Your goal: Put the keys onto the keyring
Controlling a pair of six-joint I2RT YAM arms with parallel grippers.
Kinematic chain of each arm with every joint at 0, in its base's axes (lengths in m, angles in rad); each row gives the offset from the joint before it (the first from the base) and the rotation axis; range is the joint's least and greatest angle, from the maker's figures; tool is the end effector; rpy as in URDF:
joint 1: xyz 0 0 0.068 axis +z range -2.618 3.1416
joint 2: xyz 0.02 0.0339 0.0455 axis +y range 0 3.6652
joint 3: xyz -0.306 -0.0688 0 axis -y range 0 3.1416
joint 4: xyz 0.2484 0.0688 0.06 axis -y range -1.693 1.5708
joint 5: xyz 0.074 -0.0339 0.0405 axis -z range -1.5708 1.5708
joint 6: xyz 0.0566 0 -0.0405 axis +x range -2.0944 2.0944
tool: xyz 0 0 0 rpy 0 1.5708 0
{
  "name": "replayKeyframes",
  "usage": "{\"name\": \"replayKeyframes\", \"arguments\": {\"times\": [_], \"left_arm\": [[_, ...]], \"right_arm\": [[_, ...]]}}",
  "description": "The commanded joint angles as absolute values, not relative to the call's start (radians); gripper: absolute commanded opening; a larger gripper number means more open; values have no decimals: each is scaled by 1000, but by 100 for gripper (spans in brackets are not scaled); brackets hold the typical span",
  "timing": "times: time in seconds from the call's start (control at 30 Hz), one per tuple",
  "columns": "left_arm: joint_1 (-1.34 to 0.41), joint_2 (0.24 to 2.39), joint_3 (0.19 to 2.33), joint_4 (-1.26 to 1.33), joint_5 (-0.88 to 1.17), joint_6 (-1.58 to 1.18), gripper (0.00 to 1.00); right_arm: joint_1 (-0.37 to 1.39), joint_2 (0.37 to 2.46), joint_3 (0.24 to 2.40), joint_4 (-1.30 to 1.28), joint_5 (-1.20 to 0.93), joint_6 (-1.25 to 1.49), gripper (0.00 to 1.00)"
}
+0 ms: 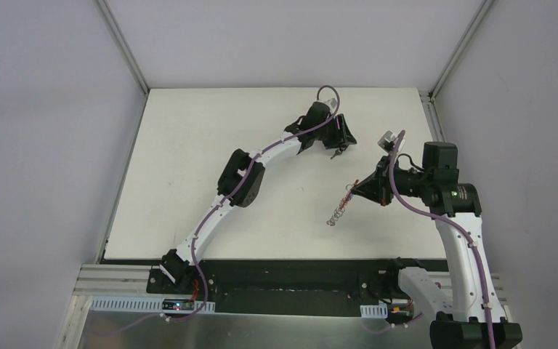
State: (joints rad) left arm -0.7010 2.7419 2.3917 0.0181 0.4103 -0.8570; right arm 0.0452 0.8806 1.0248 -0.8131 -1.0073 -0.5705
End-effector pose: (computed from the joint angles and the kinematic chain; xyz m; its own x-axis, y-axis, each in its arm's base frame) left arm 0.5011 -0.4525 0.1627 -0.8280 -0.2082 -0.5206 0.3876 0.4585 -0.7997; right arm 0.1418 0.0543 0.3799 -0.1505 -0.2956 -0.9434 -0.9125 0.4087 0.0175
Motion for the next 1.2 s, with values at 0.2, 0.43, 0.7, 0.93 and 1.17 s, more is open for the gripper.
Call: {"name": "replayKeyframes", "arguments": {"times": [0.2, 0.43, 0.7, 0.93, 1.17], "left_arm": [[-707, 2641, 2263, 5, 453, -904, 45], [-707, 2517, 2076, -36, 502, -876, 42], [-704, 2248, 1685, -81, 525, -693, 40], [-705, 2068, 1522, -162, 511, -447, 48], [-709, 1949, 1497, -253, 502, -179, 58]], "right_arm": [[38, 842, 1063, -825, -1027, -592, 0], [38, 846, 1075, -821, -1013, -592, 0], [38, 867, 1127, -809, -1009, -556, 0], [32, 872, 1114, -780, -996, -539, 0], [24, 887, 1101, -775, -1006, -552, 0]]}}
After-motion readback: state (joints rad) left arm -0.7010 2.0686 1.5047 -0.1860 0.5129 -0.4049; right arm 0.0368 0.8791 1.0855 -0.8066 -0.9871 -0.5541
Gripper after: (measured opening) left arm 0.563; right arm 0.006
